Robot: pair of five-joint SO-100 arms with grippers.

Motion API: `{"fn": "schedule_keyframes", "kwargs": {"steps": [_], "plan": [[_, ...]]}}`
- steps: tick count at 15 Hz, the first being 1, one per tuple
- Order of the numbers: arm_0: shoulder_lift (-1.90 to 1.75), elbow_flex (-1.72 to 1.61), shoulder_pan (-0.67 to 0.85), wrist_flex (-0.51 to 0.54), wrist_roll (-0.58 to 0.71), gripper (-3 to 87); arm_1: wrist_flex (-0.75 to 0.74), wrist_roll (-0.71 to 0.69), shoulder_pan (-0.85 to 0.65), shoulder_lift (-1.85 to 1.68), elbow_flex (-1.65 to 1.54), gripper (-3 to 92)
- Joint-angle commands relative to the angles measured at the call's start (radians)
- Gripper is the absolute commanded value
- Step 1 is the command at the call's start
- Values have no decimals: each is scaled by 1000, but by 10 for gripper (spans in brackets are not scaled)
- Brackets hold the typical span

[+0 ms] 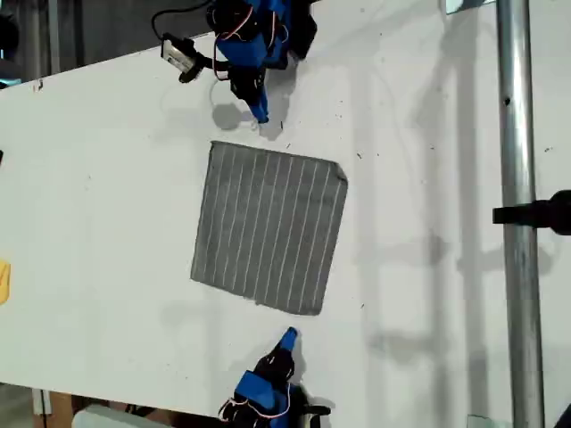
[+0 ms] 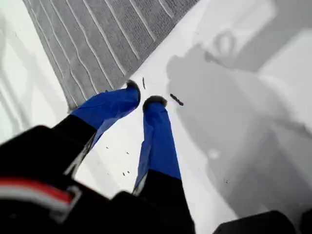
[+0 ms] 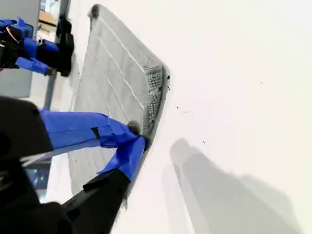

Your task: Grasp corners of a towel and fold twice.

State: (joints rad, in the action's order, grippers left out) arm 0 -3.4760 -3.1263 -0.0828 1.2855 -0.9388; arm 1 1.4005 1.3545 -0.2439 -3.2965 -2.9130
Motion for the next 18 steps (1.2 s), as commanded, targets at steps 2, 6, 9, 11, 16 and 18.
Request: {"fn": "schedule_keyframes", "kwargs": {"steps": [2, 6, 9, 11, 16, 18], "plan": [[2, 5, -6, -2, 6, -21, 5, 5, 6, 6, 46, 57], [2, 5, -6, -2, 6, -21, -32, 5, 0, 6, 46, -3], [2, 5, -6, -2, 6, -21, -23, 5, -25, 6, 46, -3], [2, 5, -6, -2, 6, -21, -20, 5, -18, 6, 48, -2], [2, 8, 28, 0, -923, 44, -32, 5, 71, 3, 61, -3], [0, 9, 222, 8, -784, 128, -71, 5, 94, 2, 63, -3]]}}
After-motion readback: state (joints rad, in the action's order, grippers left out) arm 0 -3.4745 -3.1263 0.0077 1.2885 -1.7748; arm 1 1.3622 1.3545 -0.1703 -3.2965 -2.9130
